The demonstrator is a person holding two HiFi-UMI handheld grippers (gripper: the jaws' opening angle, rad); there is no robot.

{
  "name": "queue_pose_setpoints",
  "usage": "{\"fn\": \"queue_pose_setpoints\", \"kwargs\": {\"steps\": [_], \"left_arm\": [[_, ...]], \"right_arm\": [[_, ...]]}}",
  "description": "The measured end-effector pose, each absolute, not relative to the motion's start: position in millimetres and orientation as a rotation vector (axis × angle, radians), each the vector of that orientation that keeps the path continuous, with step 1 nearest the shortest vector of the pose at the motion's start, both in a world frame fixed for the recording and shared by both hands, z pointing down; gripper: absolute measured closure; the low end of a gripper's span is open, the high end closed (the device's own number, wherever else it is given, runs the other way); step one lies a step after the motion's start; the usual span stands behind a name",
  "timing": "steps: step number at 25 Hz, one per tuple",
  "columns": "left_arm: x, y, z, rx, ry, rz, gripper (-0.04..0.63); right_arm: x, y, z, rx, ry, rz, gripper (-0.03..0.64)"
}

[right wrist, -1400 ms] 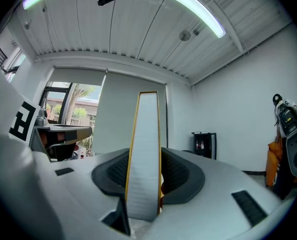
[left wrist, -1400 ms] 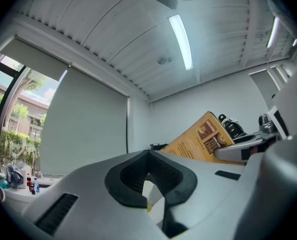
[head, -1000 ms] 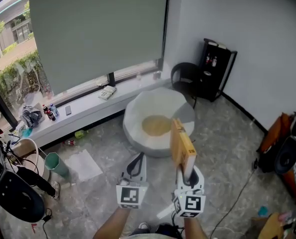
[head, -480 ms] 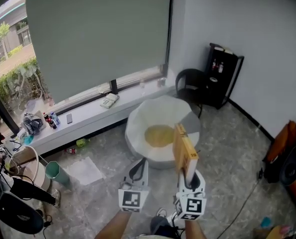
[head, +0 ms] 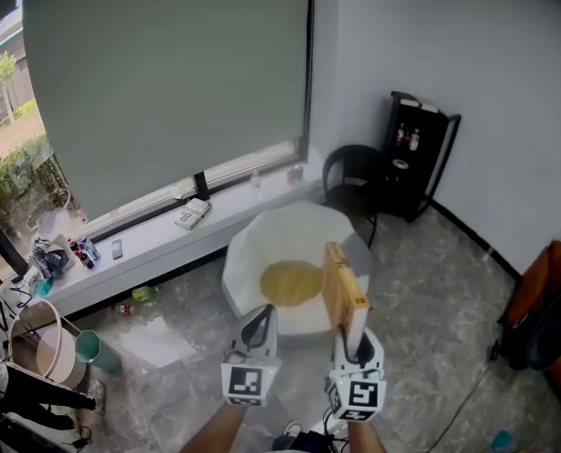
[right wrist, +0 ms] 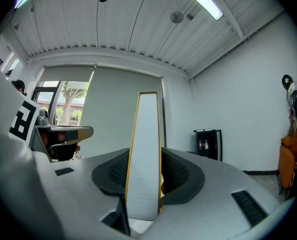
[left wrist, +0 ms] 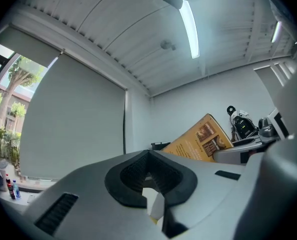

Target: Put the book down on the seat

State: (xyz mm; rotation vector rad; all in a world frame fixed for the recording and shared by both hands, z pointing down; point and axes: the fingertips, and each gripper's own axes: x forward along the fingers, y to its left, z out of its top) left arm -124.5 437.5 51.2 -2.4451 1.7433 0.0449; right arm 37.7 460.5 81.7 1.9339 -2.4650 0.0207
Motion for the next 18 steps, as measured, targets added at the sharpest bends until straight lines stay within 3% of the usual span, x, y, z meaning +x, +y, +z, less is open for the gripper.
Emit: {"fn": "queue_pose_setpoints", "kwargs": {"steps": [10, 18], "left_arm": [[-82, 370, 50, -2.438, 1.732, 0.01, 0.589], [-88, 319, 63, -2.45, 1.755, 0.018, 0.589]], "right_arm": [[80, 394, 86, 1.947, -2.479, 0.054, 0.468], [77, 341, 103, 1.971, -2.467, 0.078, 0.468]]}}
